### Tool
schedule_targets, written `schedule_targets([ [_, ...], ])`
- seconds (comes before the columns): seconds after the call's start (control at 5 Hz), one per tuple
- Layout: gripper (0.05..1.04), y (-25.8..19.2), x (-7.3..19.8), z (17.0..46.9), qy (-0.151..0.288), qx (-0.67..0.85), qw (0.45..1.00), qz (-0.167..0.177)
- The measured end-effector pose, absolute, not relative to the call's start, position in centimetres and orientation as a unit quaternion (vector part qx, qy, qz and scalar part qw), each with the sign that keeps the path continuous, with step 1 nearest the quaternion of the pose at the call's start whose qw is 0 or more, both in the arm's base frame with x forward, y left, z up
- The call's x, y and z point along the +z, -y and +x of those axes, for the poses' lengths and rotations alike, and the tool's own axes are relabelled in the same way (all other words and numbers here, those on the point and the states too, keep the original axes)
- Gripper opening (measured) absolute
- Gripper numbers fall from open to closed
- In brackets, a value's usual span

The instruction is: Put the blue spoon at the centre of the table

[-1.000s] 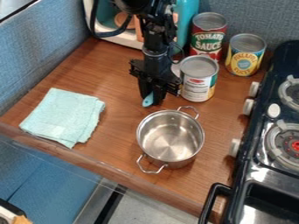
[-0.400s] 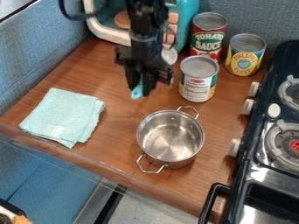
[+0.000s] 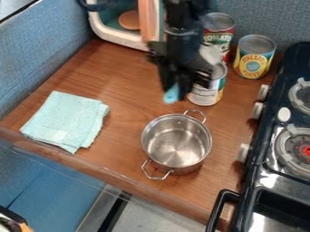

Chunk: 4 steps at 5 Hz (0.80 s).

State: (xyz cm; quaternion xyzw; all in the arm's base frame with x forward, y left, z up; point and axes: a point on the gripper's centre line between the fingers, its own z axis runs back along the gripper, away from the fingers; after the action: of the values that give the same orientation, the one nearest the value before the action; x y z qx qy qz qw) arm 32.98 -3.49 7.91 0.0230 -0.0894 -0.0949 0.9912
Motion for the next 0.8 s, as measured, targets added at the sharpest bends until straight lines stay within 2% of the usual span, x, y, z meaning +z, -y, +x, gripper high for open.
schedule_targets([
  [0.2,0.326,6.4,8.4,33.9,0.098,-0.123,0.987,0.025],
  [0.8,0.326,8.8,3.5,37.9,0.033,-0.115,0.992,0.029],
])
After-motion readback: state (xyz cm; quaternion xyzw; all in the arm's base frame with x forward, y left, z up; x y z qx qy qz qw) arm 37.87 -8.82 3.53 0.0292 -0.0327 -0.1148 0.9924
